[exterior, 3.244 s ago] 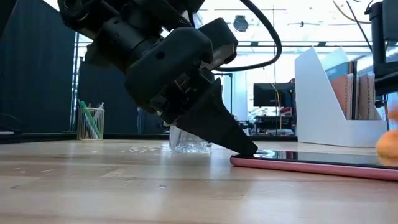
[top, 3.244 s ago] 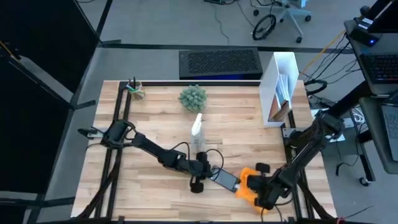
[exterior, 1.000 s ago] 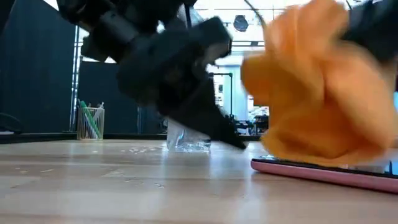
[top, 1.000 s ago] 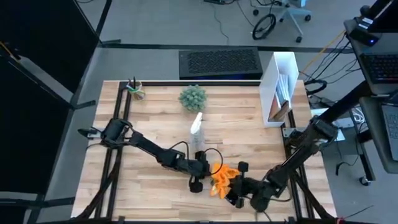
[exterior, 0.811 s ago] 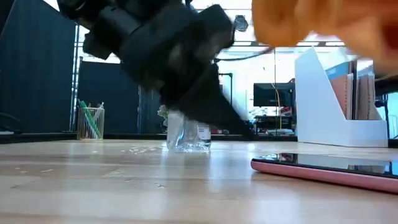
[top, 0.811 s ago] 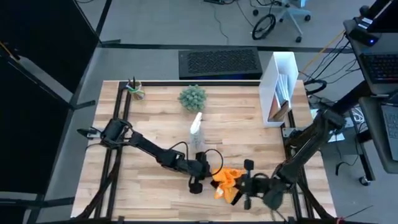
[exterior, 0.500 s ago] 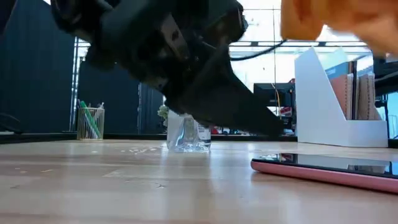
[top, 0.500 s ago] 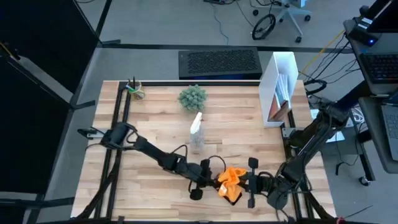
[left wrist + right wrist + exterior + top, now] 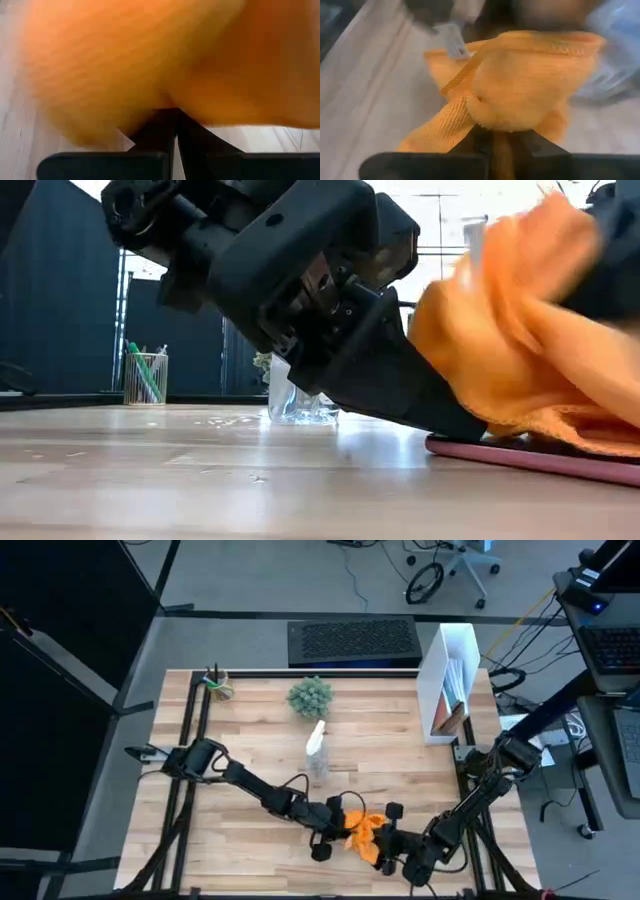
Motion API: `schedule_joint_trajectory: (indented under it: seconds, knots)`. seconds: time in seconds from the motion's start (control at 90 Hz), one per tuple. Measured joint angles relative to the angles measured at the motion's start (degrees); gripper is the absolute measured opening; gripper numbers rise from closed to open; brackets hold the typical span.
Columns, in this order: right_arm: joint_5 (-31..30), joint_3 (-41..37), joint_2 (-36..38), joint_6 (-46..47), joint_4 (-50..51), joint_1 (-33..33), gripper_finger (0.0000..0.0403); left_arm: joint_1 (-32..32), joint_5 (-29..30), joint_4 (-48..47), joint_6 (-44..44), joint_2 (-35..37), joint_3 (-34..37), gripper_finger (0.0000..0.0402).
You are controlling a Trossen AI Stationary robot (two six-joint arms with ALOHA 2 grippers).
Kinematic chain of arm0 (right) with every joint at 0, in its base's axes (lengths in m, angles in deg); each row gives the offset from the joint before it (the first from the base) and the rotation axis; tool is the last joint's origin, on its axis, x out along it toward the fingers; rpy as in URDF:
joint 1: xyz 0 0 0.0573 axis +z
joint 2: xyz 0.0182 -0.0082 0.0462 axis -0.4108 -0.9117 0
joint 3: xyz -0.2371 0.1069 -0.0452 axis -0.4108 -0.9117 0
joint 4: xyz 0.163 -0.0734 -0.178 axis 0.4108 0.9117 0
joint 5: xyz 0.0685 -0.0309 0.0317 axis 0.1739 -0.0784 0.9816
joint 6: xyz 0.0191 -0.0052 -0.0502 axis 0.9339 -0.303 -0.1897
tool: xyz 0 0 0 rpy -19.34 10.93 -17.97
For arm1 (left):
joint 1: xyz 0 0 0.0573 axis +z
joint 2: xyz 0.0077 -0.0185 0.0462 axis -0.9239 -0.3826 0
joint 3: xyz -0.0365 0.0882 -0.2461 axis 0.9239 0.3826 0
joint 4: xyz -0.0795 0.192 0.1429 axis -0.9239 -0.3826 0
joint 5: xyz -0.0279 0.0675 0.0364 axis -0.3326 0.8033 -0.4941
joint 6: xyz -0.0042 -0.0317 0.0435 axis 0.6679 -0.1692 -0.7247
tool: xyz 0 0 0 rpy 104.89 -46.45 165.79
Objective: Apply microfiber cloth
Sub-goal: Wipe the back and front of the cellphone with the yellow microfiber cloth
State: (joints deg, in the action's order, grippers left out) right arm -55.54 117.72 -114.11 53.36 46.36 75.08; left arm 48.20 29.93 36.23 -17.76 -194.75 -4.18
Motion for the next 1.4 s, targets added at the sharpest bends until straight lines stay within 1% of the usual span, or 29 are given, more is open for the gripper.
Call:
schedule_joint_trajectory:
  seconds: [0.122,0.356,0.389,0.411,0.444,0.556,0.667,0.733,0.844,0.944,1.022,1.1,1.211,1.311,1.4]
  knots:
    - [3.71,0.02,-2.89,5.37,0.11,2.05,0.0009,0.68,-0.10,-0.65,1.49,-0.04,0.02,0.0006]
    - [5.20,0.33,-5.87,15.11,-0.23,5.40,0.0009,1.87,0.39,-3.66,3.04,-0.02,0.04,0.0006]
    - [5.86,0.34,-5.84,15.96,-0.28,5.91,0.0009,1.98,1.02,-5.85,3.04,0.00,0.11,0.0006]
    - [6.54,0.36,-5.79,16.49,-0.37,6.29,0.0009,2.05,0.88,-4.12,3.12,-0.11,0.49,0.0006]
    - [7.38,0.37,-5.53,17.12,-0.42,6.82,0.0009,2.17,1.11,-5.98,3.21,-0.03,0.08,0.0006]
    - [8.78,0.33,-5.15,17.39,-0.29,7.59,0.0009,2.07,2.18,-5.63,3.15,-0.08,0.31,0.0006]
    - [7.83,0.35,-5.19,17.41,0.42,7.76,0.0009,1.98,2.28,-5.61,2.99,-0.07,0.31,0.0006]
    - [6.85,0.31,-5.26,16.21,0.55,7.21,0.0009,1.98,2.28,-5.36,2.81,0.33,0.41,0.0006]
    - [6.91,0.13,-5.35,10.18,-0.64,5.22,0.0009,1.99,2.28,-6.01,1.46,2.12,0.52,0.0006]
    - [6.77,0.09,-4.95,6.58,-0.87,3.39,0.0009,1.87,2.39,-8.71,-0.29,4.86,0.92,0.0006]
    - [6.87,0.04,-4.11,3.77,-0.88,2.58,0.0009,1.73,2.39,-7.99,-1.75,5.94,0.91,0.0006]
    - [7.23,-0.19,-2.22,0.62,0.07,1.91,0.0009,1.66,1.91,-6.82,-3.01,6.76,0.78,0.0006]
    - [5.85,-0.32,1.86,-2.02,0.67,1.21,0.0014,1.55,-2.40,-4.35,-3.21,6.24,0.63,0.0006]
    - [4.31,-0.22,5.90,-3.60,0.51,1.09,0.0015,1.19,-2.74,-1.03,-3.49,5.31,0.54,0.0006]
    - [4.09,-0.22,9.49,-4.75,0.60,1.45,0.0015,1.18,-2.86,1.13,-3.61,4.65,-1.30,0.0006]
